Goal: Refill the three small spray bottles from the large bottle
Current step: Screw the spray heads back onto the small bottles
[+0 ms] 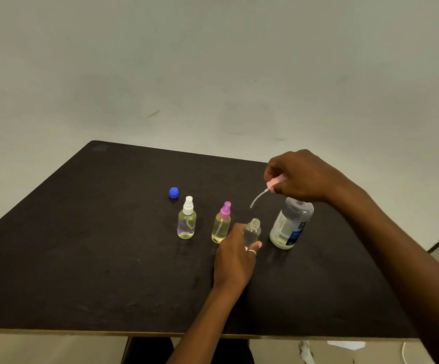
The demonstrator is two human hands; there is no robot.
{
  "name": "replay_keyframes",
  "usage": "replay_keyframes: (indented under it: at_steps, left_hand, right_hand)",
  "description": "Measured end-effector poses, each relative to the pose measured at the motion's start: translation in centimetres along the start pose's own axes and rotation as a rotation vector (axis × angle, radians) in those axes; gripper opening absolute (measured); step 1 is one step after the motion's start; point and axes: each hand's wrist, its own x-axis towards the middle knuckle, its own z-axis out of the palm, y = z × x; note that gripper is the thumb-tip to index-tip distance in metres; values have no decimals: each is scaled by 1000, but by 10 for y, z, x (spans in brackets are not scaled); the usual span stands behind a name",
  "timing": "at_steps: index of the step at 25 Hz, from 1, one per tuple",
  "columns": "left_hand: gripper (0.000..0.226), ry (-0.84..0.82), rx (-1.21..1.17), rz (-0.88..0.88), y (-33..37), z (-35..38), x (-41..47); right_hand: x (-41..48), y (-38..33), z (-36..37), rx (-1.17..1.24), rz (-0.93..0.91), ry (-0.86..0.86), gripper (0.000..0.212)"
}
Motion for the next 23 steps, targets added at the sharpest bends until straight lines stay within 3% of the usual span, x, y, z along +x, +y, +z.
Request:
replay_keyframes:
  at_steps: [13, 19, 23]
  left_hand:
    - [36, 12, -5, 55, -9, -1, 1]
    - [38, 13, 2, 57, -10, -1, 1]
    - [39, 19, 14, 68, -12, 1, 1]
  right_hand:
    - [-14, 3, 12, 84, -72, -58, 23]
    - [-13, 4, 4, 112, -67, 22, 24]
    - [-12, -1, 14, 108, -83, -47, 24]
